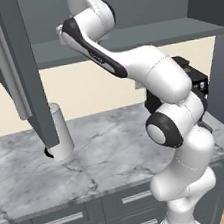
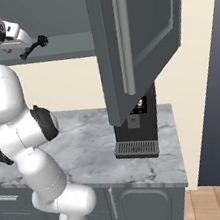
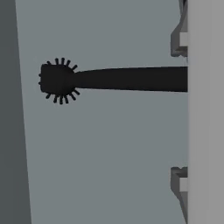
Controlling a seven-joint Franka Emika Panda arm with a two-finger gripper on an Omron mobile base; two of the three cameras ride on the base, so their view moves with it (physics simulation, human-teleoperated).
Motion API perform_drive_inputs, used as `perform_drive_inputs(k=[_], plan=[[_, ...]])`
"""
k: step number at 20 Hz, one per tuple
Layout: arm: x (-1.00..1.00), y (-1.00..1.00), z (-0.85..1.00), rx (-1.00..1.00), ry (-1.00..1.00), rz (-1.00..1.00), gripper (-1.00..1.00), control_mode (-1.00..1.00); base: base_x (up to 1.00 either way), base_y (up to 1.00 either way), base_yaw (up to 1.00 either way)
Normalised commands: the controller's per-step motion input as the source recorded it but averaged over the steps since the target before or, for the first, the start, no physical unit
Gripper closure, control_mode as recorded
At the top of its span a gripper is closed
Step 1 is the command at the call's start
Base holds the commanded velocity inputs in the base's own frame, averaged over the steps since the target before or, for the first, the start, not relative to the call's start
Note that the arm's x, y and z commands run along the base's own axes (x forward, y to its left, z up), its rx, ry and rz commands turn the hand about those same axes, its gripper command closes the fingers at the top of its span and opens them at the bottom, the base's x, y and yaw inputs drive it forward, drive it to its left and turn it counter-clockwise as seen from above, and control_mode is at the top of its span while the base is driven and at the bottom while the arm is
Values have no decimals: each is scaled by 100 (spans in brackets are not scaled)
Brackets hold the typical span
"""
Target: Open the cabinet. Pick the dish brush and place it next to the sink. Then close the cabinet.
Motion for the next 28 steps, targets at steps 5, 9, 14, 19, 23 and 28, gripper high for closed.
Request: perform_drive_inputs(k=[5,9,14,19,23,28], plan=[[19,0,-23,-1,0,0,-100,-100,0,0,0],[46,0,-35,0,0,0,-100,-100,0,0,0],[50,0,-9,0,-1,1,-100,-100,0,0,0],[23,-22,0,0,0,0,-100,-100,0,0,0],[8,-32,-4,0,0,0,-100,-100,0,0,0],[-1,-6,-45,0,0,0,-100,-100,0,0,0]])
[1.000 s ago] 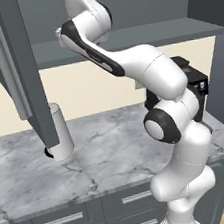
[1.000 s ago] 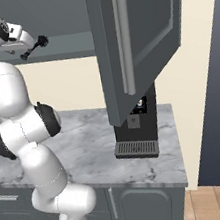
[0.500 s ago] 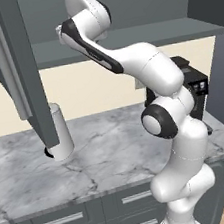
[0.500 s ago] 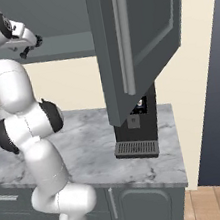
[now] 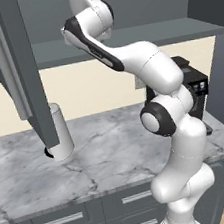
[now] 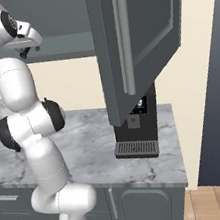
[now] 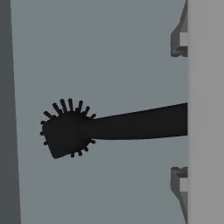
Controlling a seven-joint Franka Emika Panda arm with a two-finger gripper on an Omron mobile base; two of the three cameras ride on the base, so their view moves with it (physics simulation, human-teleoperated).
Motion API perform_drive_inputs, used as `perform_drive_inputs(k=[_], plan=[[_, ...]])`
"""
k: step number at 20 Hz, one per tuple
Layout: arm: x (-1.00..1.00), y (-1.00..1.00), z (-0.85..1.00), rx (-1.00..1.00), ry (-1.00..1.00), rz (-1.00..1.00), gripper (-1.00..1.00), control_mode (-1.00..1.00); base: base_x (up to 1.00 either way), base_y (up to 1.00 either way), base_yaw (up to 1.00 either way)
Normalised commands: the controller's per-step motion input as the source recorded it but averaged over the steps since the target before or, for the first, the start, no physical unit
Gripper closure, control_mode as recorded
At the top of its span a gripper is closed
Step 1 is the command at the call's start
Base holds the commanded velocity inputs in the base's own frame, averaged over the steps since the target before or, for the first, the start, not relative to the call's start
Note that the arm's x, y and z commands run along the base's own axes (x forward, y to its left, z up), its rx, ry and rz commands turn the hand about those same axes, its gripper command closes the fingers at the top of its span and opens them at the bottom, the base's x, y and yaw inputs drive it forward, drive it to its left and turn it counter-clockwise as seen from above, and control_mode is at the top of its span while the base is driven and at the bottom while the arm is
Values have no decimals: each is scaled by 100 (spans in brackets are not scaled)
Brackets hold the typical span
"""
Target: Open the cabinet. Pick the dish brush and place it next to the sink. Then close the cabinet.
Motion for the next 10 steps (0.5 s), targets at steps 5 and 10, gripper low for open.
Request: perform_drive_inputs(k=[5,10], plan=[[-1,0,-77,0,0,1,-100,-100,0,0,0],[0,0,0,0,0,0,100,-100,0,0,0]])
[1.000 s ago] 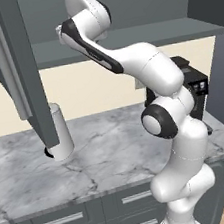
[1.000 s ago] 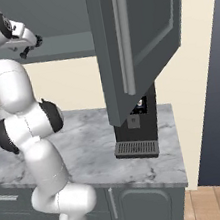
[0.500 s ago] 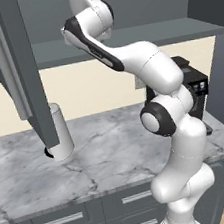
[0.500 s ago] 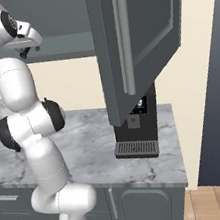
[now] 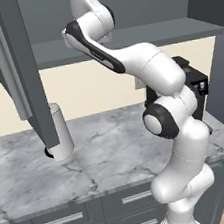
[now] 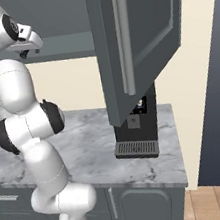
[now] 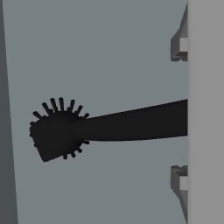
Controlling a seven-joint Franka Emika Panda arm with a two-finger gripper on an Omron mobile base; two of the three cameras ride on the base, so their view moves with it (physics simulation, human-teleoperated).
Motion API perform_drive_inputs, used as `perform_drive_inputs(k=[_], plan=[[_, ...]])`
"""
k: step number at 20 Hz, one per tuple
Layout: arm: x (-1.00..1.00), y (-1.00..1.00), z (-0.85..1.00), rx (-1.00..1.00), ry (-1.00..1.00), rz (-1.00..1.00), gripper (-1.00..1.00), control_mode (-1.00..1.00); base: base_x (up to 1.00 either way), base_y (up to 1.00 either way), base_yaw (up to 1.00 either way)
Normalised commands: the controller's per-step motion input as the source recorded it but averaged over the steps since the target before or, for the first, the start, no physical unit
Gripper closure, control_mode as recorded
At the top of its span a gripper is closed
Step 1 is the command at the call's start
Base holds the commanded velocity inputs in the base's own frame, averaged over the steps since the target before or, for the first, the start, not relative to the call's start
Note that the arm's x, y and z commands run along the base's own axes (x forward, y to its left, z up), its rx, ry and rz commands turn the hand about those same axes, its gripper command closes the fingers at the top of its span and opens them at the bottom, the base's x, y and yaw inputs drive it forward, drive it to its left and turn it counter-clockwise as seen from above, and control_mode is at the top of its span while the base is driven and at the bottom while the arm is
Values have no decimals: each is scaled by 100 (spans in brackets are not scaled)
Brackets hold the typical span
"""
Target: Open the cabinet. Pick the dish brush and place it next to the sink. Then close the cabinet.
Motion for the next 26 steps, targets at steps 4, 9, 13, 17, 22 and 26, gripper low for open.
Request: perform_drive_inputs(k=[4,9,13,17,22,26], plan=[[0,0,0,0,0,0,100,-100,0,0,0],[-8,-7,0,0,1,0,100,-100,0,0,0],[-67,-43,0,4,-7,0,100,-100,0,0,0],[-90,-40,0,8,-6,0,100,-100,0,0,0],[-100,-48,0,10,-7,2,100,-100,0,0,0],[-100,-51,0,9,-11,5,100,-100,0,0,0]])
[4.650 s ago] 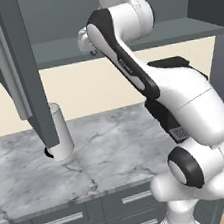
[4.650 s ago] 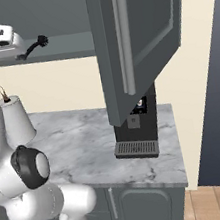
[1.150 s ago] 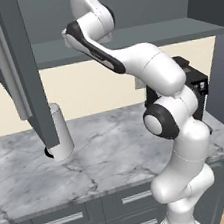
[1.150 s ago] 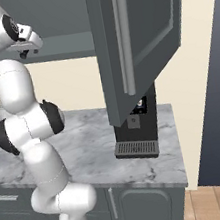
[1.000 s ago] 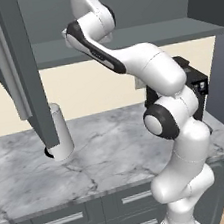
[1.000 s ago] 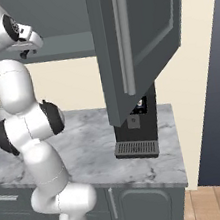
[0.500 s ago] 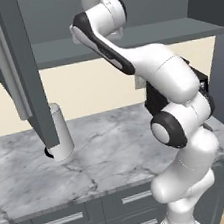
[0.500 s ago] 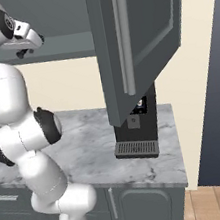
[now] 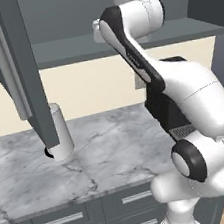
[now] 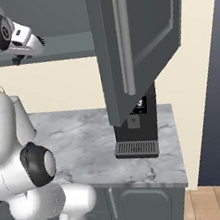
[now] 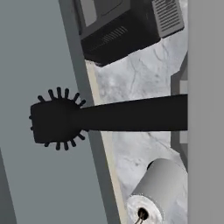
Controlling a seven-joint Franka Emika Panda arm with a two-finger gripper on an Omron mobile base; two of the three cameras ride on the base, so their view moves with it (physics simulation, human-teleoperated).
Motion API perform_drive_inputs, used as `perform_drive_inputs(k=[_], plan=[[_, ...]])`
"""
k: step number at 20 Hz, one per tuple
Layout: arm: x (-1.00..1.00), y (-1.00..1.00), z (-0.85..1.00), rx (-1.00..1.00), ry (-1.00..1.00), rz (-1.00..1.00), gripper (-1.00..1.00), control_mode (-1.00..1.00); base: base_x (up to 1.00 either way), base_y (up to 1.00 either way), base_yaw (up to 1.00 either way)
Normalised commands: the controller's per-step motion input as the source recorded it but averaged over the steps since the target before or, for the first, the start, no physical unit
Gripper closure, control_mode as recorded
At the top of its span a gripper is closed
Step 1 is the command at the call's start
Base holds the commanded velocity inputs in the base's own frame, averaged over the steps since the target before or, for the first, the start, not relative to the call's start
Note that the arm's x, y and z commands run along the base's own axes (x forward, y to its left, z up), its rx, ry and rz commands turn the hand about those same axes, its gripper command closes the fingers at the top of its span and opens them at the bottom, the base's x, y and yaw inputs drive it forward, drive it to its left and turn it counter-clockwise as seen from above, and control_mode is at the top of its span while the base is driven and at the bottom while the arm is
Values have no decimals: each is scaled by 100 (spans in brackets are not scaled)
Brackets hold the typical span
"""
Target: Open the cabinet. Pick the dish brush and place it next to the sink. Then close the cabinet.
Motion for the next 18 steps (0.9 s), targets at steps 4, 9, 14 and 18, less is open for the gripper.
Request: perform_drive_inputs(k=[4,9,14,18], plan=[[-100,-41,0,1,-9,14,100,-100,0,0,0],[-100,-37,0,0,-2,21,100,-100,0,0,0],[-100,-23,0,0,0,18,100,-100,0,0,0],[-100,0,-21,-2,5,13,100,-100,0,0,0]])
